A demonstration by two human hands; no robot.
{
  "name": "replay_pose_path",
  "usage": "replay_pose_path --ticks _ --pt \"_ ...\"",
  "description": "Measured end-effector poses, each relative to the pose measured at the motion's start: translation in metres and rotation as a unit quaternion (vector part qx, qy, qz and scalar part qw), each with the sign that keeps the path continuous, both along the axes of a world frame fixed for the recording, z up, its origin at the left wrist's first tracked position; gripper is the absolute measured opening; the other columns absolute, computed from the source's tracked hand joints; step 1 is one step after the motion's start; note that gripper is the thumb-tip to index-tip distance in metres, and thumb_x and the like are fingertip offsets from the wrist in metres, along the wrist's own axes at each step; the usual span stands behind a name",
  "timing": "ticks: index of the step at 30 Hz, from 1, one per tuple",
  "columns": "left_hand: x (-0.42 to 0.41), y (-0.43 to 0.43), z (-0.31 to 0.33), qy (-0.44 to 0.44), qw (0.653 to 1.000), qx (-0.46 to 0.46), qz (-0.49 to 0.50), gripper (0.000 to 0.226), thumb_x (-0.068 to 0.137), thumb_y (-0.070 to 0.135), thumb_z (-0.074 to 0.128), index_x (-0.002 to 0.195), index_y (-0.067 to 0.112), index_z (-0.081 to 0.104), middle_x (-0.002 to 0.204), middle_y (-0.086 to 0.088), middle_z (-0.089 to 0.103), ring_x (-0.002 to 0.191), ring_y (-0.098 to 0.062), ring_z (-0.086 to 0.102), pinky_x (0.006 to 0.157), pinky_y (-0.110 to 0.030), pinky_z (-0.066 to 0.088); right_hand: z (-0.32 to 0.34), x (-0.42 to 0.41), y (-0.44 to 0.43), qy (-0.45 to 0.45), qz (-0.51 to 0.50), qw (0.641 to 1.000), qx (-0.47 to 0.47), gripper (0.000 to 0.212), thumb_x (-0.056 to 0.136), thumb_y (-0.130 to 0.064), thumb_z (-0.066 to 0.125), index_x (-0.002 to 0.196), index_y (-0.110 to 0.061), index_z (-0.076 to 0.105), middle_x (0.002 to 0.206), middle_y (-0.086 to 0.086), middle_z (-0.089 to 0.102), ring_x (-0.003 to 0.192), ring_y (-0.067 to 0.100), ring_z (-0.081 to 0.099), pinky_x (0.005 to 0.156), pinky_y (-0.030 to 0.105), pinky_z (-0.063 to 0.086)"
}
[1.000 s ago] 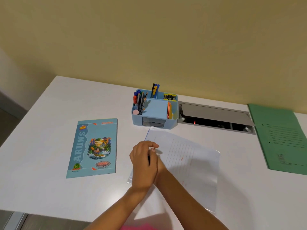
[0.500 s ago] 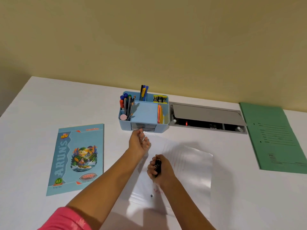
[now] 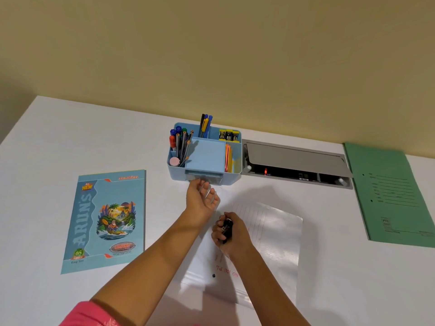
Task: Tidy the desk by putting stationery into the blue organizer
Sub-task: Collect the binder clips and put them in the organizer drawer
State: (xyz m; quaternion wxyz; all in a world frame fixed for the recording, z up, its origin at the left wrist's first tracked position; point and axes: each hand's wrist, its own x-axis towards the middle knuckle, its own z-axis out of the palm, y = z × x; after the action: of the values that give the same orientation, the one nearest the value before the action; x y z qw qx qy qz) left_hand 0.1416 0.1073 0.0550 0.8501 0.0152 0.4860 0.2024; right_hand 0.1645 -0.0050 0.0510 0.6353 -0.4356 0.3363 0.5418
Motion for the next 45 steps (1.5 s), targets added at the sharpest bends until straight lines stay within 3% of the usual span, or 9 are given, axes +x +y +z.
replay_pose_path --ticks 11,16,20,26,28,30,34,41,45 --pt "-0.025 -0.020 0.001 0.037 0.999 0.030 -0.023 0.014 0.086 0.022 0.049 0.074 0.016 0.054 0.073 0.002 0.054 0.059 -0.015 0.047 0.056 -0.023 0.041 0.034 0.016 0.019 0.025 -0.096 0.991 0.090 0.028 0.091 -0.016 0.044 0.065 -0.008 0.049 0.055 0.003 0.045 0.039 0.013 0.033 0.032 0.018 0.032" --pt "-0.033 -0.021 0.000 0.027 0.999 0.041 -0.022 0.020 0.091 0.027 0.042 0.082 0.015 0.055 0.067 0.002 0.057 0.062 -0.015 0.056 0.060 -0.027 0.045 0.065 0.017 0.053 0.055 -0.133 0.983 0.113 0.025 0.093 -0.007 0.040 0.072 -0.005 0.053 0.065 0.006 0.047 0.055 0.016 0.041 0.053 0.025 0.038" --pt "-0.036 -0.021 0.001 -0.001 0.999 0.039 -0.022 0.027 0.095 0.026 0.036 0.089 0.015 0.060 0.047 0.004 0.060 0.041 -0.009 0.060 0.044 -0.018 0.049 0.075 0.014 0.076 0.075 -0.126 0.983 0.106 0.024 0.095 -0.004 0.037 0.075 -0.005 0.051 0.070 0.010 0.050 0.064 0.022 0.048 0.067 0.036 0.045" --pt "-0.037 -0.019 0.003 -0.019 0.999 0.029 -0.021 0.031 0.096 0.027 0.037 0.109 0.015 0.062 0.090 -0.004 0.067 0.080 -0.018 0.062 0.065 -0.033 0.050 0.085 0.005 0.090 0.021 -0.115 0.989 0.092 0.021 0.098 -0.005 0.032 0.090 -0.004 0.052 0.085 0.017 0.052 0.087 0.031 0.055 0.090 0.043 0.044" --pt "-0.037 -0.020 0.004 -0.010 0.999 0.028 -0.023 0.029 0.096 0.027 0.037 0.107 0.015 0.062 0.082 -0.003 0.067 0.075 -0.017 0.061 0.062 -0.031 0.048 0.084 0.003 0.089 -0.132 0.010 0.991 0.001 0.018 0.097 -0.013 0.048 0.107 0.000 0.056 0.107 0.016 0.061 0.115 0.031 0.055 0.101 0.044 0.044" --pt "-0.037 -0.020 0.005 -0.008 0.999 0.023 -0.023 0.029 0.097 0.028 0.037 0.105 0.015 0.062 0.075 -0.002 0.068 0.073 -0.017 0.061 0.058 -0.029 0.050 0.082 0.001 0.089 -0.328 0.214 0.908 -0.151 0.041 0.085 -0.031 0.069 0.116 -0.004 0.061 0.116 0.010 0.067 0.117 0.025 0.059 0.103 0.037 0.046" --pt "-0.037 -0.020 0.006 -0.015 1.000 0.005 -0.014 0.029 0.097 0.027 0.037 0.089 0.015 0.062 0.052 0.001 0.064 0.052 -0.013 0.062 0.044 -0.020 0.050 0.087 0.003 0.085 -0.420 0.356 0.811 -0.196 0.049 0.080 -0.031 0.075 0.119 -0.006 0.060 0.117 0.012 0.066 0.111 0.027 0.062 0.100 0.035 0.049" --pt "-0.037 -0.018 0.008 -0.024 0.999 -0.017 0.018 0.027 0.095 0.023 0.041 0.074 0.013 0.055 0.042 0.001 0.057 0.033 -0.010 0.055 0.038 -0.016 0.046 0.091 0.007 0.078 -0.493 0.366 0.762 -0.205 0.029 0.084 -0.017 0.070 0.106 0.001 0.066 0.108 0.015 0.069 0.102 0.027 0.065 0.090 0.033 0.052" --pt "-0.037 -0.017 0.008 -0.033 0.999 -0.023 0.019 0.024 0.095 0.024 0.042 0.081 0.011 0.058 0.053 -0.001 0.064 0.044 -0.012 0.062 0.042 -0.020 0.051 0.085 0.011 0.074 -0.449 0.340 0.798 -0.214 0.040 0.090 -0.024 0.064 0.125 -0.005 0.059 0.122 0.011 0.065 0.111 0.023 0.062 0.093 0.023 0.045"
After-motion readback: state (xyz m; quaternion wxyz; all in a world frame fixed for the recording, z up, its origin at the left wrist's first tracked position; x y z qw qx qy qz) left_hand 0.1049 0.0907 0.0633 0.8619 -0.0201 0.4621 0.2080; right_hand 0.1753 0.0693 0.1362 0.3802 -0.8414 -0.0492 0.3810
